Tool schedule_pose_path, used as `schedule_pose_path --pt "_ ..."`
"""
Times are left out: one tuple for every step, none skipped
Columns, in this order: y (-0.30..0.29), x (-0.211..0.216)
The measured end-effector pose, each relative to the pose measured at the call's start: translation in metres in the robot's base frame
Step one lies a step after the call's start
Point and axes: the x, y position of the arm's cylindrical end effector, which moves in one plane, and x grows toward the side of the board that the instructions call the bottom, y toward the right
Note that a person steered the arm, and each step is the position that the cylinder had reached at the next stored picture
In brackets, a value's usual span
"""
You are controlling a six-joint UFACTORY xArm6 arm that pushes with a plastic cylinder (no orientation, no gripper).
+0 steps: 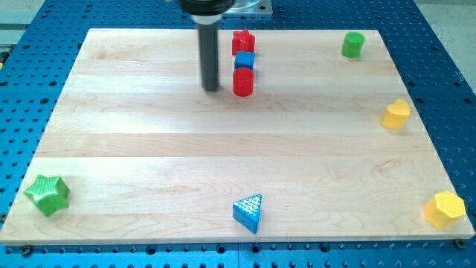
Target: Move the green star at the center of the board
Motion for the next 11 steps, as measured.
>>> schedule_pose_path --pt "-0.109 0.007" --pt "-0.211 0.043" --pt "-0.233 0.056" --pt "-0.236 0.074" --pt "-0.236 0.147" --pt "-0.235 0.222" --pt "-0.235 0.253" --pt "-0.235 0.253" --pt "-0.213 0.25" --pt "-0.148 0.231" --pt "-0.132 0.221"
